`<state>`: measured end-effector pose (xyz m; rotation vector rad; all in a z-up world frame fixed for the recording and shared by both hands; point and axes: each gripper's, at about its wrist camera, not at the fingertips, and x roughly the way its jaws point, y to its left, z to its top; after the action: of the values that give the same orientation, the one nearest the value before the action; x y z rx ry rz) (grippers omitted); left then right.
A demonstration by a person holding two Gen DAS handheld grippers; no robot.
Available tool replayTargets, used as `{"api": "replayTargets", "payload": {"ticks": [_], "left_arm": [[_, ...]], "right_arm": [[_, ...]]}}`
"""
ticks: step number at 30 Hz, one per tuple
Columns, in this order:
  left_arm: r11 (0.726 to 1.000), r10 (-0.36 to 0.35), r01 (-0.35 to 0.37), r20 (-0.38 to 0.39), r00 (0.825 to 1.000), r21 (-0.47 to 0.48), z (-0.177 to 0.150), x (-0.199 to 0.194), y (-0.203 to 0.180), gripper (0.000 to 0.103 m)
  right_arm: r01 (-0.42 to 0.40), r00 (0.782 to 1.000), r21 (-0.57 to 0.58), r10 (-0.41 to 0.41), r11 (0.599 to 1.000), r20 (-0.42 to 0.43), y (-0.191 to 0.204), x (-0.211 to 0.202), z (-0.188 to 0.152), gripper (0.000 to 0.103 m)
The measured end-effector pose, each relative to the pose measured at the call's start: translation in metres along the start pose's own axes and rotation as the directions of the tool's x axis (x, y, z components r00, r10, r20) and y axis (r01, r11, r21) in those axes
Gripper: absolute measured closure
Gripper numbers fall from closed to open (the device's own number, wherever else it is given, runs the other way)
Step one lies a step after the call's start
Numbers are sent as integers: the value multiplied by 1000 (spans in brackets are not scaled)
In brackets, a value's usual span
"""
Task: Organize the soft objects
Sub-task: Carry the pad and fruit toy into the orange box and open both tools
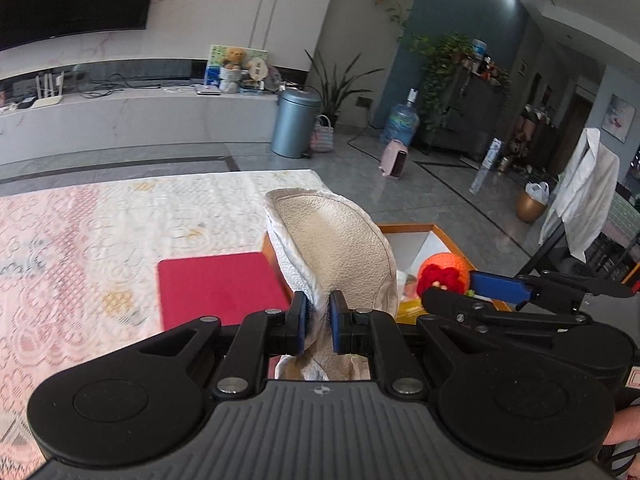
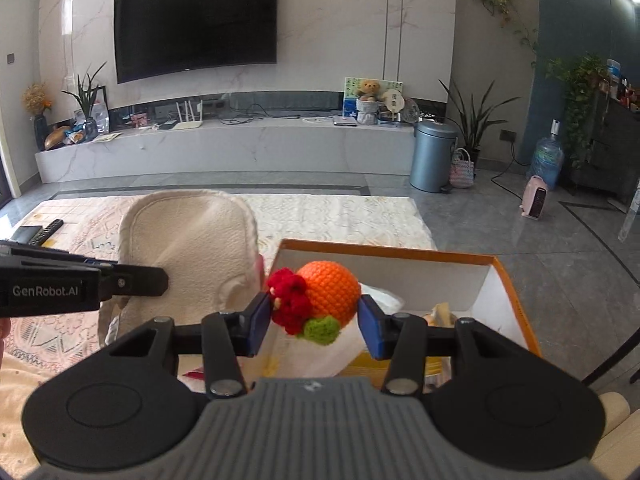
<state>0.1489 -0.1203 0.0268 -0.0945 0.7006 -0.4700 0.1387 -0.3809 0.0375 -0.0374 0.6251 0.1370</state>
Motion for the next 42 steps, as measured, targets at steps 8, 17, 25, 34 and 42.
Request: {"api": "replayTargets", "payload": {"ticks": [8,17,25,34,42], "left_arm": [[999,-7,11,-87,996,40,11,58,-17,90],[999,5,0,-143,990,36,10,92,-6,90],[999,-35,37,-159,987,8,24,105,3,90],[991,-125,130,-150,981,22,40,127,-27,90],[987,-150,157,-150,977,37,66,156,-51,90]], "right_arm": [[43,996,42,-40,998,-74,-38,39,5,56],[58,988,42,-52,997,-143,-57,81,0,56],[81,982,70,-67,994,-177,-83,101,2,56],[145,978,100,-128,984,-165,-119,96,12,55],[164,963,83,-141,983,-231,-141,127,15,55]]}}
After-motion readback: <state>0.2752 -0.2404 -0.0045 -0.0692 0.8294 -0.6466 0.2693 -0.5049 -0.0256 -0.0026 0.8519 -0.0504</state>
